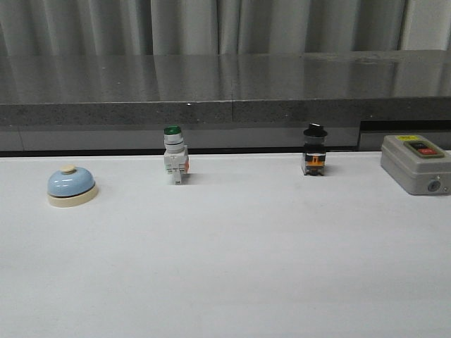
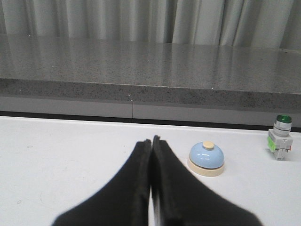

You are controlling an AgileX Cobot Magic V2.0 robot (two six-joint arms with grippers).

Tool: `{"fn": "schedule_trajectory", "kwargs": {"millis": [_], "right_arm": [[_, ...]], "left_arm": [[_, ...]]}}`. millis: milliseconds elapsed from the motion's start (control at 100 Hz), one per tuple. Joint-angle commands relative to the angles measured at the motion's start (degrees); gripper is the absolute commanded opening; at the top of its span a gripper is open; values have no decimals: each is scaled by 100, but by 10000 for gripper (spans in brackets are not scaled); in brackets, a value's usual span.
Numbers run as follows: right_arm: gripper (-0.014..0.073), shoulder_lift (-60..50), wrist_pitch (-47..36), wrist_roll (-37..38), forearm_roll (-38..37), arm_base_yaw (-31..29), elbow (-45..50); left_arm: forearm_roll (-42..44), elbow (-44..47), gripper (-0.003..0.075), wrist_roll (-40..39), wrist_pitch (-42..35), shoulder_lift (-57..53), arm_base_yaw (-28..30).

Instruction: Place and press bell with both arms

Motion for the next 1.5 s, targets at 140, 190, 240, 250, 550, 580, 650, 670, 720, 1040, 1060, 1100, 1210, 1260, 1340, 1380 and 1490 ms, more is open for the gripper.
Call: {"fn": "schedule_trajectory", "kwargs": {"millis": [140,190,240,250,550,580,650,670,720,1040,1060,1100,1210,1260,1340,1380,1490], "right_arm": [[-60,-104,-477,-14,-64,-30,-78],[-60,-104,-477,-14,-64,-30,-78],[-60,-104,-477,-14,-64,-30,-78],[-60,-104,-477,-14,-64,-30,-78],[-60,-104,-477,-14,-64,-30,-78],[-60,-104,-477,-14,-64,-30,-78],[-60,-104,-477,-14,-64,-30,-78],[-60,-104,-477,-14,-64,-30,-78],[-60,-104,-477,-14,-64,-30,-78],[-60,-104,-477,-14,-64,-30,-78],[-60,-104,-477,-14,-64,-30,-78],[-60,-104,-477,-14,-64,-30,-78],[-60,-104,-477,-14,-64,-30,-78],[-60,-104,-477,-14,-64,-30,-78],[-60,-104,-477,-14,-64,-30,-78],[-60,-104,-477,-14,-64,-30,-78],[-60,-104,-477,-14,-64,-30,-78]], "left_arm": [[54,251,-20,-59,-435,-169,4],[54,251,-20,-59,-435,-169,4],[54,251,-20,-59,-435,-169,4],[54,251,-20,-59,-435,-169,4],[54,251,-20,-59,-447,-169,4],[54,251,-20,-59,-456,-169,4],[54,251,-20,-59,-520,-169,4],[16,251,-20,-59,-560,-169,4],[-28,240,-20,-59,-797,-169,4],[-120,-860,-20,-59,-158,389,4],[-182,-930,-20,-59,-153,465,4],[-232,-1052,-20,-59,-67,598,4],[-232,-1528,-20,-59,466,1107,4],[-232,-1744,-20,-59,685,1371,4],[-232,-2089,-20,0,929,1871,4],[-232,-2239,-20,66,1079,2096,4],[-232,-2815,-20,238,1640,2846,4]]}}
